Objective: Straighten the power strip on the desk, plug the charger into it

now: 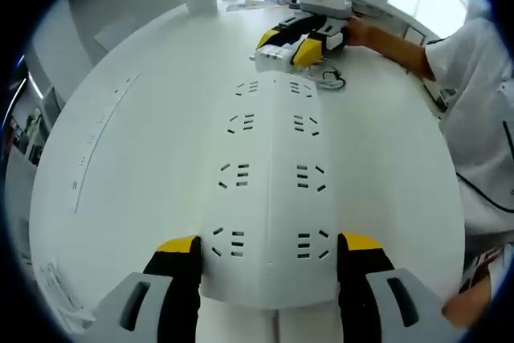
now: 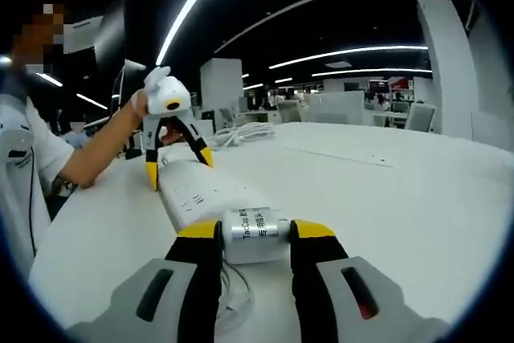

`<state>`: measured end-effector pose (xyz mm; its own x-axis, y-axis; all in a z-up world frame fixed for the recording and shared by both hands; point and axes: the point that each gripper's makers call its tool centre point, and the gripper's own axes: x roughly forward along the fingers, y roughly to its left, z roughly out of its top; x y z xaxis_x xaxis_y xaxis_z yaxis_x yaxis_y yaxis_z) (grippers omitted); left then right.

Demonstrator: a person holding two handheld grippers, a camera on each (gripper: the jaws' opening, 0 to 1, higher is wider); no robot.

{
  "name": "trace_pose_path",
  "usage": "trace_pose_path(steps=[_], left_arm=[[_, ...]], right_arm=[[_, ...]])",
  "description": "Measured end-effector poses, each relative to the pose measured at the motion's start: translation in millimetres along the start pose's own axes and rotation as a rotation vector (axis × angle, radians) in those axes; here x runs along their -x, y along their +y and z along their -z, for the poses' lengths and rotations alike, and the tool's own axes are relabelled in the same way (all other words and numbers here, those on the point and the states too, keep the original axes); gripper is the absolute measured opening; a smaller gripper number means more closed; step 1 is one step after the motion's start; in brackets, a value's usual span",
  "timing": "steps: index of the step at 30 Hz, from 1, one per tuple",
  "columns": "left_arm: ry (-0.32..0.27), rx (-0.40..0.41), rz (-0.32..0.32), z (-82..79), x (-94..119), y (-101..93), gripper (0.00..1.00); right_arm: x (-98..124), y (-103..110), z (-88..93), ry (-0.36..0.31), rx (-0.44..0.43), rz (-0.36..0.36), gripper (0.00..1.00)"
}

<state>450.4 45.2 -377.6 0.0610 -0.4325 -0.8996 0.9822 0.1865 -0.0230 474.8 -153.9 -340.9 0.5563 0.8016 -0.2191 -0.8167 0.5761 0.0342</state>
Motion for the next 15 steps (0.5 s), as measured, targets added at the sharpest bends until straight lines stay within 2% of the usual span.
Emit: trace_pose_path(steps=[7,15], left_arm=[[0.001,0.0,0.0,0.8,0.1,0.4,0.7],[-0.022,0.003,0.006,1.2,0.8,1.0,0.7]], right_arm=[[6.5,1.6,2.1,-0.001,0.017,-0.052,0.33],[11.7,9.9,3.1,0.0,0.024,-0.133,0.33]])
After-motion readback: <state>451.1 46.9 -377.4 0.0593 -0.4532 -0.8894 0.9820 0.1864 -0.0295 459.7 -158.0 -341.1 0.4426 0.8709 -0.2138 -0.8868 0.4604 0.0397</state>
